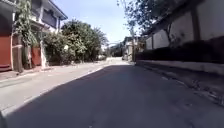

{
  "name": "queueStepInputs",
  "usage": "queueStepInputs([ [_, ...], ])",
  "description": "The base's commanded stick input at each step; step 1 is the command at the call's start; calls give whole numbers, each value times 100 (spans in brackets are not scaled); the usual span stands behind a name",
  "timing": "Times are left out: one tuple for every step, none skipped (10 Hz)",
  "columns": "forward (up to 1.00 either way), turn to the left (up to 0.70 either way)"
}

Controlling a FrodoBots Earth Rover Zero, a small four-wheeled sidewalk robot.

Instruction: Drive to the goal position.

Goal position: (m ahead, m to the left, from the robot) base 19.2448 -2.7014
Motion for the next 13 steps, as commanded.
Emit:
queueStepInputs([
  [100, -12],
  [100, -10],
  [100, -14],
  [100, -18],
  [100, -17],
  [100, -13],
  [100, -10],
  [100, -9],
  [100, -7],
  [100, -5],
  [100, -2],
  [100, 0],
  [100, 0],
])
